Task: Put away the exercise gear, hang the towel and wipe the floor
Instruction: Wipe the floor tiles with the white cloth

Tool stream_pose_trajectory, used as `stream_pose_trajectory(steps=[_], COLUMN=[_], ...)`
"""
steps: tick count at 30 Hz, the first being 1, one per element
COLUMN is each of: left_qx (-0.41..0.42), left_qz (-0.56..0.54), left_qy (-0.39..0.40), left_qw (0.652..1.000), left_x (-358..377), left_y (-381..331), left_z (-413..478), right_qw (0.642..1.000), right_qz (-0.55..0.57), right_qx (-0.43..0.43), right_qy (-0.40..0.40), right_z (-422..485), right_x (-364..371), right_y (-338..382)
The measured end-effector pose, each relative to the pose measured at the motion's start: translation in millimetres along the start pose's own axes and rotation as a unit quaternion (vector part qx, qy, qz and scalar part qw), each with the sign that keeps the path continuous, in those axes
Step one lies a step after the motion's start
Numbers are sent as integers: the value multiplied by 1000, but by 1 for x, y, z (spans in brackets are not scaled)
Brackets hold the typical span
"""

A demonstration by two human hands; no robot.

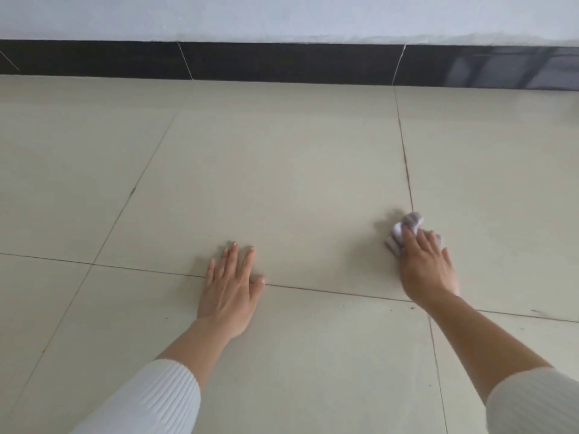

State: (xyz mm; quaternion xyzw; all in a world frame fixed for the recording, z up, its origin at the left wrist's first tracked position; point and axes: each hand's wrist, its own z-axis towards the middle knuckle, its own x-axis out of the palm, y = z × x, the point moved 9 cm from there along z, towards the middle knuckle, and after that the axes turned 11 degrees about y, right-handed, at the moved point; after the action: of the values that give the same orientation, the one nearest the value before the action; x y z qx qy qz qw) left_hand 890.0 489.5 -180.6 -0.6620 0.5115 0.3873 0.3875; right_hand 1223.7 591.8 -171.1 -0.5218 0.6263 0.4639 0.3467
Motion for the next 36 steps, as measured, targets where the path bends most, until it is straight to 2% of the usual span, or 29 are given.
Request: stream_pose_trajectory(steps=[2, 3, 6, 9, 11, 12, 14, 16, 18, 20, 23, 26, 28, 31, 34, 36], left_qx=[5, 3, -17, -35, -36, -35, -37, -60, -88, -102, -105, -118, -123, -125, -125, -122], left_qz=[34, 39, 12, -16, -27, -35, -59, -89, -111, -110, -98, -105, -111, -115, -112, -112], left_qy=[-15, -25, -39, -41, -39, -39, -34, -22, 5, 21, 29, 45, 50, 47, 37, 35], left_qw=[999, 999, 999, 998, 998, 998, 997, 994, 990, 989, 989, 986, 985, 984, 985, 986], left_x=[-8, -12, -21, -29, -35, -36, -40, -40, -37, -36, -36, -34, -34, -36, -37, -38], left_y=[3, 7, 15, 17, 15, 14, 15, 23, 34, 39, 39, 41, 41, 40, 40, 40], left_z=[4, 9, 25, 50, 65, 73, 86, 97, 104, 107, 109, 109, 108, 106, 107, 107], right_qw=[999, 999, 980, 907, 873, 874, 917, 967, 994, 999, 996, 997, 993, 962, 914, 914], right_qz=[36, 33, -16, -88, -147, -165, -141, -87, -46, -6, 28, 45, 33, 20, -19, -53], right_qx=[38, 13, -197, -410, -464, -457, -373, -238, -92, 23, 77, 2, -97, -271, -405, -403], right_qy=[-14, -26, -18, 27, 32, 27, 13, -26, -45, -45, -41, -55, -60, -2, 36, 11], right_z=[3, 2, -22, -59, -52, -39, 1, 46, 80, 98, 111, 115, 102, 65, 48, 71], right_x=[0, 4, 34, 63, 67, 63, 43, 13, -14, -34, -38, -22, -6, 18, 23, 17], right_y=[7, 26, 114, 177, 179, 171, 142, 94, 37, -2, -1, 62, 117, 187, 204, 187])
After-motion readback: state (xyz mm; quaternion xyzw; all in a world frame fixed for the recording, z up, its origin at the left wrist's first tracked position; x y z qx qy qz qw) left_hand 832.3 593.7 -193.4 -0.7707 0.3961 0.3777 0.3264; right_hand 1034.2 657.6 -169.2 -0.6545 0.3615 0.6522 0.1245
